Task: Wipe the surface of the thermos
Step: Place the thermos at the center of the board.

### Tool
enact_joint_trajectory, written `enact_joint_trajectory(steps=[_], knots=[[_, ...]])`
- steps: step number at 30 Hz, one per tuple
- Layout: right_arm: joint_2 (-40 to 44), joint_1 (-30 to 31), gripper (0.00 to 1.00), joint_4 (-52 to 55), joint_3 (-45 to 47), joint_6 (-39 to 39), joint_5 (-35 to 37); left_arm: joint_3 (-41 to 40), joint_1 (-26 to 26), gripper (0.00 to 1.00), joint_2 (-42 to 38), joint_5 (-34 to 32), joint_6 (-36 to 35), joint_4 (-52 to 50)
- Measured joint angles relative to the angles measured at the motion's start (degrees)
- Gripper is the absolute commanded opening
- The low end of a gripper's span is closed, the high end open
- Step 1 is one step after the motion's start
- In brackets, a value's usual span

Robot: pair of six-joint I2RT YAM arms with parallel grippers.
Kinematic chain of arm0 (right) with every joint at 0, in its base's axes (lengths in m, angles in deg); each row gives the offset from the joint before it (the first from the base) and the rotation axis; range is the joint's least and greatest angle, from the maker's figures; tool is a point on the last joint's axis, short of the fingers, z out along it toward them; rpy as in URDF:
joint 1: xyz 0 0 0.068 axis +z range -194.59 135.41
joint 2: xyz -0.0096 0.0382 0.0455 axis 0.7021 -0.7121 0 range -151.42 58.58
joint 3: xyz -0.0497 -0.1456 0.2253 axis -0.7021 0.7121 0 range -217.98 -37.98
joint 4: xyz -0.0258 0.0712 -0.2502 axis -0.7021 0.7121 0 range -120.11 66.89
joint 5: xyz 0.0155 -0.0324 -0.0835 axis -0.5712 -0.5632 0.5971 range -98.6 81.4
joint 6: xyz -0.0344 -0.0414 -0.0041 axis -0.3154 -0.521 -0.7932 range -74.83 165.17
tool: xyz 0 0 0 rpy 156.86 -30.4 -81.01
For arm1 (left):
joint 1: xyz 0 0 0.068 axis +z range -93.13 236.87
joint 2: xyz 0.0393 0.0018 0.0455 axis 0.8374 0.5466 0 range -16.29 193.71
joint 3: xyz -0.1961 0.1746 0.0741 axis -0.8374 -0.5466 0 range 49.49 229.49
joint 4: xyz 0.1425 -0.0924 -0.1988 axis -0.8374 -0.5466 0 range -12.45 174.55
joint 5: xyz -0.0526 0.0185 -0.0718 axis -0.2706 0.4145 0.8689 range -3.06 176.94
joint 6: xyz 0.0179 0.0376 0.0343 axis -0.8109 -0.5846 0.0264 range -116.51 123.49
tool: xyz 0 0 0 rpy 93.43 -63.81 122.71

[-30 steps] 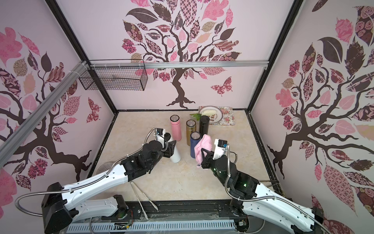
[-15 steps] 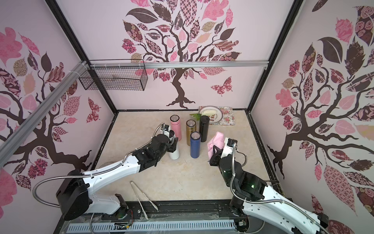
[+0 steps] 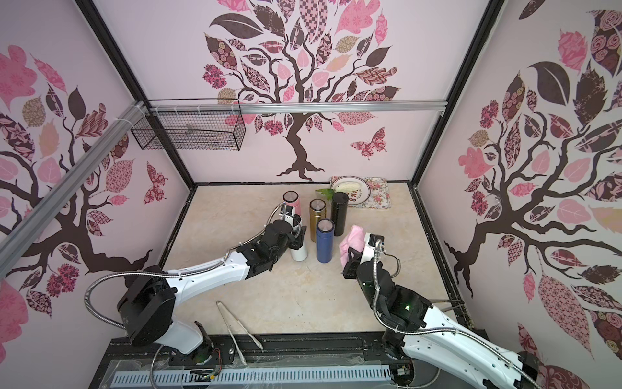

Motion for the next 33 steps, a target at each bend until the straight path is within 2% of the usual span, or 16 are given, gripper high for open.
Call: enact_joint_trajectory(steps=[3,6,10,14,15,18,21,22,23,33], knots=[[-0.2,-0.5,0.0,-0.6,0.5,0.5,-1.0,0.0,0.0,0.0,0.3,0.0,-0.1,1.7],[-0.1,-1.0,0.0,-1.1,0.9,0.8,-2.0,0.0,0.0,0.07,0.3,-0.1,-0.2,2.4],[-0.1,-1.6,0.0,-1.9,1.4,1.0,-3.0,0.0,0.0,0.1,0.6,-0.3,-0.5,2.4],[-0.4,-1.9,0.0,-2.3,1.7,1.2,-3.9,0.0,0.0,0.21,1.4,-0.9,-0.9,2.4],[-0.4,-1.9,0.0,-2.4,1.7,1.2,-4.1,0.0,0.0,0.27,1.6,-0.9,-0.9,2.4],[-0.5,-1.9,0.0,-3.0,1.9,1.5,-4.5,0.0,-0.1,0.54,2.1,-1.0,-0.9,2.4],[-0.5,-2.1,0.0,-3.4,1.9,1.9,-4.8,0.0,-0.5,0.85,2.2,-1.3,-1.1,2.4],[-0.5,-2.1,0.0,-3.5,1.9,1.9,-4.9,0.0,-0.8,0.92,2.2,-1.5,-1.1,2.7],[-0.5,-2.1,0.0,-3.6,1.9,2.0,-5.0,0.0,-1.0,0.95,2.2,-1.5,-1.2,3.1],[-0.6,-2.2,0.0,-4.2,2.7,2.3,-6.3,0.0,-2.1,0.97,-1.6,-3.1,-1.7,2.8]])
